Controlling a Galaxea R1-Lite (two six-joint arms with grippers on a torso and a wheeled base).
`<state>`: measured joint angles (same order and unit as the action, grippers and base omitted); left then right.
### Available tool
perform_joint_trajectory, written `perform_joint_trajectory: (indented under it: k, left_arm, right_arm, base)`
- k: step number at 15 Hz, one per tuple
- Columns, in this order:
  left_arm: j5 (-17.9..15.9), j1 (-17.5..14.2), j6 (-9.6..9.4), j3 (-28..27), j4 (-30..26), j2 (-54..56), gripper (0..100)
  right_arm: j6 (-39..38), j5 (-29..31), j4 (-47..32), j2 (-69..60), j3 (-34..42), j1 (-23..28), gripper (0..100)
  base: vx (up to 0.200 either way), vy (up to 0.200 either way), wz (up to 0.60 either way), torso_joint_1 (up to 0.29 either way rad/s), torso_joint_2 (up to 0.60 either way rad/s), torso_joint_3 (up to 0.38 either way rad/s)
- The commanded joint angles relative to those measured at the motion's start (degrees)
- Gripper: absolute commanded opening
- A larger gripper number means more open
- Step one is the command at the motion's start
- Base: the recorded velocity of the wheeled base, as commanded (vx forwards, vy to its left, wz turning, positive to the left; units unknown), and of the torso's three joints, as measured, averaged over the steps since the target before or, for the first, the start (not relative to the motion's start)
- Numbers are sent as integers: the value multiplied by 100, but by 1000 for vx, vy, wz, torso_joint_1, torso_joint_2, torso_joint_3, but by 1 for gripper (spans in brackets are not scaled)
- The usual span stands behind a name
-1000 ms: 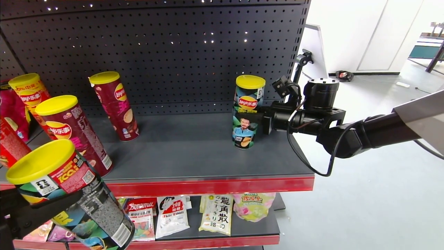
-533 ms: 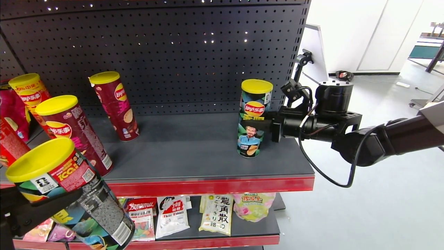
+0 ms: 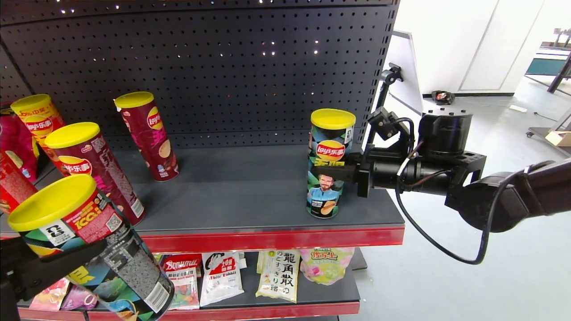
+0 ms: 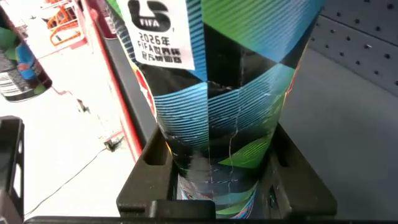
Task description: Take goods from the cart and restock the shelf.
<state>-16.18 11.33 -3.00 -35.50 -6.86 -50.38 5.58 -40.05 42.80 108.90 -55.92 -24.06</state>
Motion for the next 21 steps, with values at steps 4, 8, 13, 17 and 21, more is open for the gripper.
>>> perform_joint_trajectory:
  k: [4, 8, 13, 17, 21]
  left_arm:
    - [-8, 1, 1, -10, 1, 20, 0]
    - [-17, 1, 1, -18, 1, 20, 0]
    - [-26, 1, 1, -18, 1, 20, 0]
    - [-35, 1, 1, -18, 1, 11, 0]
    - [-35, 1, 10, -18, 1, -7, 0]
  right_arm:
    - [13, 14, 106, 88, -51, -195, 0]
    - [4, 23, 422, 263, -60, -274, 0]
    - [22, -30, 431, 360, -130, -292, 0]
    - [22, -30, 431, 334, -112, -309, 0]
    - [48, -12, 431, 316, -68, -345, 0]
  base:
    - [0, 0, 0, 0, 0, 0]
    - [0, 0, 0, 0, 0, 0]
    - [0, 0, 0, 0, 0, 0]
    - [0, 0, 0, 0, 0, 0]
    - [0, 0, 0, 0, 0, 0]
